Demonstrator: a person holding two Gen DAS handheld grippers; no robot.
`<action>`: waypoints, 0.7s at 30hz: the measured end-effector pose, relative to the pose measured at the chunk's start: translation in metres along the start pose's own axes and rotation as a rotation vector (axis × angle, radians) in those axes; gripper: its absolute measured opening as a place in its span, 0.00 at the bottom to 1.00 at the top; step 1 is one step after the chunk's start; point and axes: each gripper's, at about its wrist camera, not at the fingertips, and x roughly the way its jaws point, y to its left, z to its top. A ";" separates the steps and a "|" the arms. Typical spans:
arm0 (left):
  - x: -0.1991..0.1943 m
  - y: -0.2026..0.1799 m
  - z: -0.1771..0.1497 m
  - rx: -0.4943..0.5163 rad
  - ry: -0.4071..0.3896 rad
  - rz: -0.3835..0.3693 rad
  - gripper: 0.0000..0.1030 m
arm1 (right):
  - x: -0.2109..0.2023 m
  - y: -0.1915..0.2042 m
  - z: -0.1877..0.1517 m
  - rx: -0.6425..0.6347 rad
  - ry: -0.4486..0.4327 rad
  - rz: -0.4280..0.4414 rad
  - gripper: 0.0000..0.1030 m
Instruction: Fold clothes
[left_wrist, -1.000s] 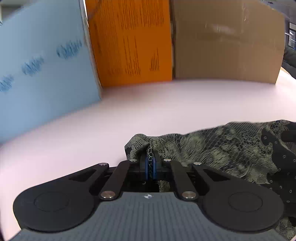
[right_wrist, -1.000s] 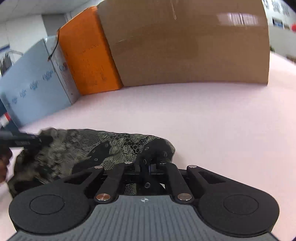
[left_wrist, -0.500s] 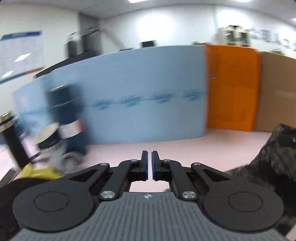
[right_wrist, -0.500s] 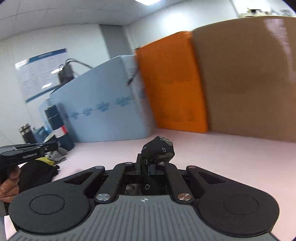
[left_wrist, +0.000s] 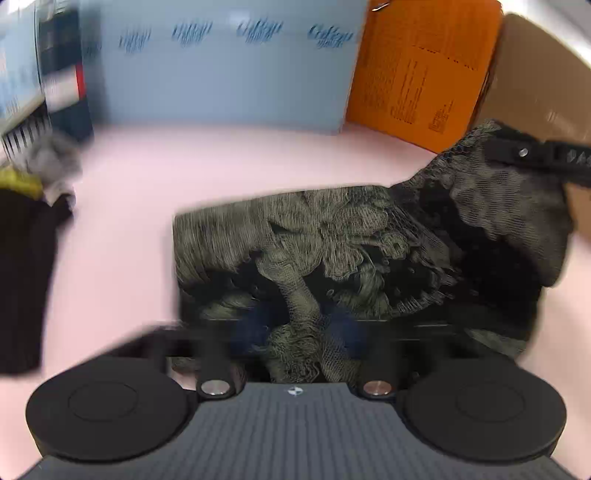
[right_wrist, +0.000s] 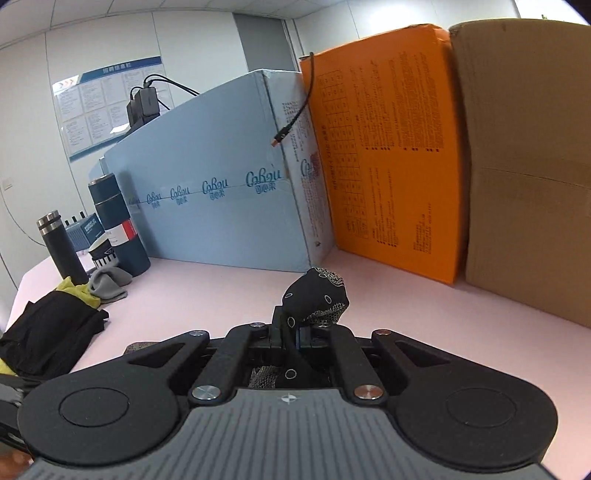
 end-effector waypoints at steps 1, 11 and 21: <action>0.000 -0.001 0.001 -0.024 -0.015 0.015 0.03 | -0.002 -0.001 -0.001 -0.004 0.000 -0.002 0.04; -0.045 0.054 0.020 -0.049 -0.190 0.291 0.03 | 0.009 0.019 0.008 -0.051 -0.018 0.063 0.04; -0.064 0.066 0.009 -0.073 0.051 0.331 0.83 | 0.057 0.049 0.008 -0.052 0.156 -0.262 0.63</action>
